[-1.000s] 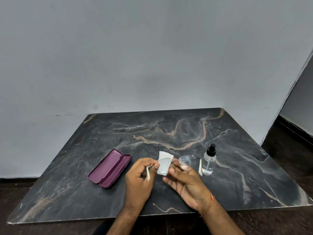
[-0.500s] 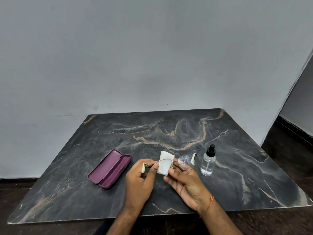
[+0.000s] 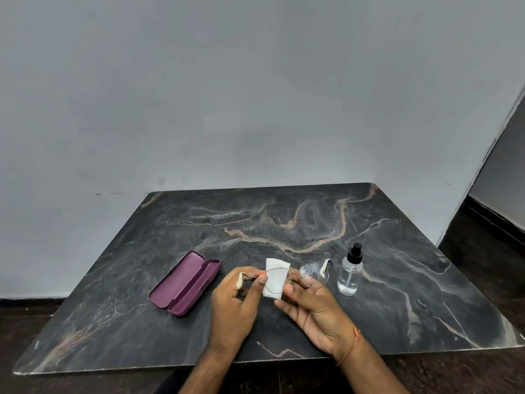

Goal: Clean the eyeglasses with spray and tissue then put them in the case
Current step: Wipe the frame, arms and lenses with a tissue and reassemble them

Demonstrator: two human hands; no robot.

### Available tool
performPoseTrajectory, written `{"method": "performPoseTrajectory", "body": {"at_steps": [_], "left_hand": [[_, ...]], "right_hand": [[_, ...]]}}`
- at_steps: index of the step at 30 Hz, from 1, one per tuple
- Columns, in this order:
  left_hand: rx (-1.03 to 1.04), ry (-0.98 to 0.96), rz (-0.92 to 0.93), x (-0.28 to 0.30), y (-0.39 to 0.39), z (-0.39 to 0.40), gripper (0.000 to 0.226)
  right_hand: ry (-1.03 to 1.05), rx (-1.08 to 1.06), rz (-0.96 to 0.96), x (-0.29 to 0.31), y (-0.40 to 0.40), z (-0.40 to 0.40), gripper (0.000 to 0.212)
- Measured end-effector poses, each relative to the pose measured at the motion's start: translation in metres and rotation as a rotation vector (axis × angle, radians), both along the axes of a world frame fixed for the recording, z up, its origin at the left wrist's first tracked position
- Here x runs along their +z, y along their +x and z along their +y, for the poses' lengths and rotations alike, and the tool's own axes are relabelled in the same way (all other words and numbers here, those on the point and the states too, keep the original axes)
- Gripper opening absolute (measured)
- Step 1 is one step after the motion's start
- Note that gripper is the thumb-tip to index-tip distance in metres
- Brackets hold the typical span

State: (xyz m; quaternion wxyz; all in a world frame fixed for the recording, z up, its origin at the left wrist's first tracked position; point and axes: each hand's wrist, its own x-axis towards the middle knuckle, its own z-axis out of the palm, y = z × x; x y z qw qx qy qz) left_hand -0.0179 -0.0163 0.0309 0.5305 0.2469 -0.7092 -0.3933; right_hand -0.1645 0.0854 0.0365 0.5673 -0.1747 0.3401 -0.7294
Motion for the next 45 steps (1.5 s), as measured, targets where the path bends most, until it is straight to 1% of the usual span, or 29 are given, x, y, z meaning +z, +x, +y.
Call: {"method": "performPoseTrajectory", "body": {"at_steps": [1, 2, 5, 6, 8, 9, 11, 12, 14, 16, 22, 29, 35, 38, 40, 43, 45], "left_hand": [[0.000, 0.001, 0.001, 0.000, 0.000, 0.000, 0.004], [-0.001, 0.007, 0.003, -0.001, 0.000, -0.001, 0.004], [0.002, 0.009, -0.003, -0.002, 0.001, -0.002, 0.006], [0.010, 0.004, -0.009, -0.001, 0.001, -0.002, 0.008], [0.032, -0.011, -0.023, 0.001, 0.001, -0.001, 0.010], [0.042, -0.018, -0.024, 0.002, 0.001, 0.000, 0.011], [0.054, -0.016, -0.021, 0.002, 0.001, 0.000, 0.009], [0.061, -0.009, -0.018, 0.001, 0.001, -0.001, 0.005], [0.079, 0.009, -0.003, 0.002, 0.002, -0.001, 0.004], [0.101, -0.001, 0.001, 0.003, 0.002, -0.002, 0.004], [0.116, -0.031, -0.011, 0.003, 0.010, -0.012, 0.005], [0.137, 0.032, 0.006, -0.004, 0.025, -0.021, 0.012], [0.104, 0.025, -0.010, -0.006, 0.024, -0.019, 0.006], [0.098, 0.023, -0.013, -0.006, 0.026, -0.019, 0.007], [0.088, 0.012, -0.011, -0.006, 0.026, -0.018, 0.006], [0.079, 0.001, -0.017, -0.006, 0.027, -0.017, 0.006], [0.093, 0.013, -0.015, -0.005, 0.027, -0.017, 0.006]], "right_hand": [[0.000, 0.033, 0.018, 0.000, 0.000, 0.000, 0.070], [-0.007, 0.055, 0.033, 0.002, 0.001, 0.001, 0.065], [-0.022, 0.033, 0.058, 0.006, 0.004, 0.002, 0.025], [-0.011, 0.003, 0.059, 0.006, 0.005, 0.002, 0.023], [0.004, -0.037, 0.054, 0.005, 0.006, -0.001, 0.025], [0.003, -0.055, 0.054, 0.003, 0.005, -0.003, 0.032], [0.003, -0.071, 0.053, 0.001, 0.004, -0.005, 0.052], [0.012, -0.075, 0.047, 0.003, 0.004, -0.004, 0.054], [0.021, -0.077, 0.033, 0.001, 0.004, -0.003, 0.044], [0.019, -0.077, 0.021, 0.006, 0.006, -0.001, 0.040], [0.048, -0.166, -0.051, 0.010, 0.004, -0.002, 0.043], [-0.029, -0.083, -0.036, 0.015, 0.003, 0.005, 0.038], [-0.016, -0.185, -0.100, 0.016, 0.004, 0.004, 0.039], [-0.005, -0.176, -0.096, 0.016, 0.004, 0.004, 0.041], [0.004, -0.163, -0.104, 0.015, 0.003, 0.003, 0.039], [0.026, -0.115, -0.098, 0.014, 0.003, 0.004, 0.029], [0.032, -0.086, -0.084, 0.013, 0.003, 0.003, 0.027]]}}
